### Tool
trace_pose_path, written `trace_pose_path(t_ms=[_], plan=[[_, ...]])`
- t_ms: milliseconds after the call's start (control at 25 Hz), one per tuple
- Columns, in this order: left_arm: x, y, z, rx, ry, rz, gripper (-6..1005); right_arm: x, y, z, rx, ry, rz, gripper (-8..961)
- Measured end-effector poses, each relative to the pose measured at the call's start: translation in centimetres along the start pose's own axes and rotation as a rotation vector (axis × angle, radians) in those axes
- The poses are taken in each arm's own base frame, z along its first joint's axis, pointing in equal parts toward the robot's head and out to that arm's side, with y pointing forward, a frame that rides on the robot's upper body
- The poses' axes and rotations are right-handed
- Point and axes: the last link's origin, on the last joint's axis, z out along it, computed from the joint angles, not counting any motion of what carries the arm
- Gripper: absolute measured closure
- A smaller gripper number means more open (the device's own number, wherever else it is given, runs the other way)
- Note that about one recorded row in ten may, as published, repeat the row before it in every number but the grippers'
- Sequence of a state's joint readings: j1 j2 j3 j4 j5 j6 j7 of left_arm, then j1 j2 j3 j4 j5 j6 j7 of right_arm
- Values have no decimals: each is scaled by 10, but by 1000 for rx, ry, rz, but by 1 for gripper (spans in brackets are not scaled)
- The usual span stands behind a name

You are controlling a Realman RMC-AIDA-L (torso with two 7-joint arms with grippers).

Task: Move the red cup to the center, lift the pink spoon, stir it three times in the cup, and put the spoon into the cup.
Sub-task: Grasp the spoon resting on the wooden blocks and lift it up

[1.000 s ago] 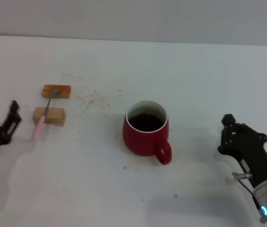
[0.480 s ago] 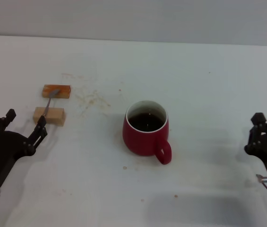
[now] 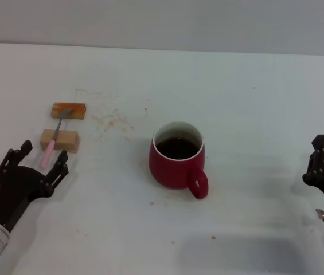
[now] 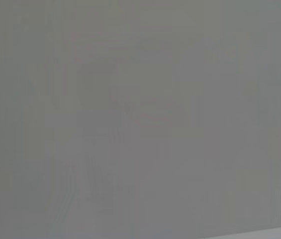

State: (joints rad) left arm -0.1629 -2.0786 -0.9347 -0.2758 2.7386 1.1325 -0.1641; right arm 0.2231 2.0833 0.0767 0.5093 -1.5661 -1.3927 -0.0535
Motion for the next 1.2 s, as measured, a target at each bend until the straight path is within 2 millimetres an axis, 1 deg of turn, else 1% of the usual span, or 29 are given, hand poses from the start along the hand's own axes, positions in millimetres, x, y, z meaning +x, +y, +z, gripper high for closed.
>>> trace_pose_path(t_ms=[280,880,1120,1200], plan=[[-3,-1,4,-1,-35,5,212,-1,0,1,-3,-2,-1,953],[-7,-3,6,8,-65,0,223,-1,0,1,-4,-3,-2,953],[-7,-2,6,8,-66,-1,372,-1,0,2,-6,-3,-3,953],[-7,-2,6,8,-65,1,367,-1,0,2,-7,-3,-3,953]])
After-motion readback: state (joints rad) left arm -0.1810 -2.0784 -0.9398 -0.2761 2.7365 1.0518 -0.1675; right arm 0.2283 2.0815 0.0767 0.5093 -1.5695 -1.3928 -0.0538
